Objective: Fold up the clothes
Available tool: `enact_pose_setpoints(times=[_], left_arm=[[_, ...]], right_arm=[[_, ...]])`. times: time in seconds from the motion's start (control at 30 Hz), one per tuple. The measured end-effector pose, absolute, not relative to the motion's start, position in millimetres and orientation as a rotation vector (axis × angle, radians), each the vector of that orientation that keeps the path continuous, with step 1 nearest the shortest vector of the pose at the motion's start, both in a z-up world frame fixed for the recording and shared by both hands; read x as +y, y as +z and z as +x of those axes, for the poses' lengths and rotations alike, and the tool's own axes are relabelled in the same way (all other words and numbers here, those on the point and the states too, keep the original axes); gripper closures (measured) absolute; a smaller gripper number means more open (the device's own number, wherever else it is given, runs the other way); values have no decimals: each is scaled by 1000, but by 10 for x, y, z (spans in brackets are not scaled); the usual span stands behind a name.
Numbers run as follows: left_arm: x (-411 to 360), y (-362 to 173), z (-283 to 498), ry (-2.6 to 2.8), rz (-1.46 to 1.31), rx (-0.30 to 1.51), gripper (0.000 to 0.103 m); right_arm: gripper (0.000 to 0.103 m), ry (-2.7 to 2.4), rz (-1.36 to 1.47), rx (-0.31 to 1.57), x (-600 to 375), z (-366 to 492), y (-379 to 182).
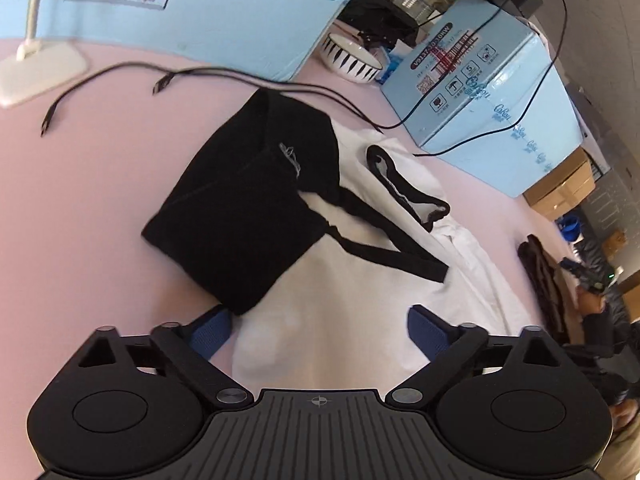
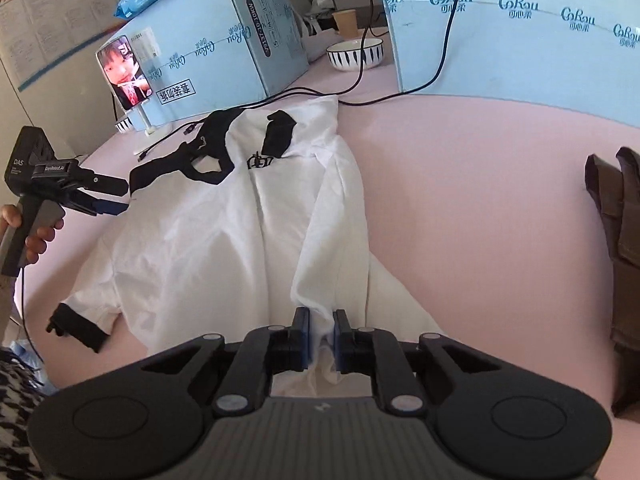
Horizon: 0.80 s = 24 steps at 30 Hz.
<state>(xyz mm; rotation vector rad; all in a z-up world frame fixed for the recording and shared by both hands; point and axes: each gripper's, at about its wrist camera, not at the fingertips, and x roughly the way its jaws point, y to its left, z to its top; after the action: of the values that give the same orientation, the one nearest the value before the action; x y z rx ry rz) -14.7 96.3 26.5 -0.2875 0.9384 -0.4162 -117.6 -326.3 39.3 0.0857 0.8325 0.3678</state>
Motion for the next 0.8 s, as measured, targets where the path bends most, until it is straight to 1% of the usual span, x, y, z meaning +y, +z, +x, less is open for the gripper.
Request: enact_pose_setpoints(times=[0.03,0.07,0.13,0.2,0.3,0.43,0.5,0.57,0.63,0.67,0.7,0.73,0.8], left_arm=[[948,265,-150,-382,-266,928,78],[975,253,-146,-367,-275,928,86],[1079,217,-152,-357,-339,936,91],[1148,244,-265,-335,-353,924,92],[1264,301,-515,-299,-382,886,93],[1338,370,-1106,-229,-434,813,94],[1308,373,-1378,-163,-391,791,94],[1380,362,-1490,-102,-384,805,88],[1543,387,-1522,-50,-439,808,75],[1610,442,-1504,-57,-449,790,71],[1683,555,-1438,-89,-442,758,61],[1733,652,-1377,-119,-428,731,44],[1689,760,-1142,-211,-362,720,24]], right_arm=[[92,331,71,806,-3327,-1160,445],[92,294,56,780,-3392,-1145,498],[92,220,26,727,-3521,-1113,603],[92,145,0,686,-3660,-995,708],[92,99,-10,685,-3779,-689,717],[92,94,-30,683,-3765,-383,613],[91,80,-32,742,-3702,-194,434],[83,63,-26,794,-3657,-62,285],[74,55,12,794,-3673,-83,265],[70,70,64,765,-3727,-195,337],[57,91,122,731,-3791,-333,429],[41,112,179,697,-3855,-472,521],[28,169,275,672,-3937,-791,655]])
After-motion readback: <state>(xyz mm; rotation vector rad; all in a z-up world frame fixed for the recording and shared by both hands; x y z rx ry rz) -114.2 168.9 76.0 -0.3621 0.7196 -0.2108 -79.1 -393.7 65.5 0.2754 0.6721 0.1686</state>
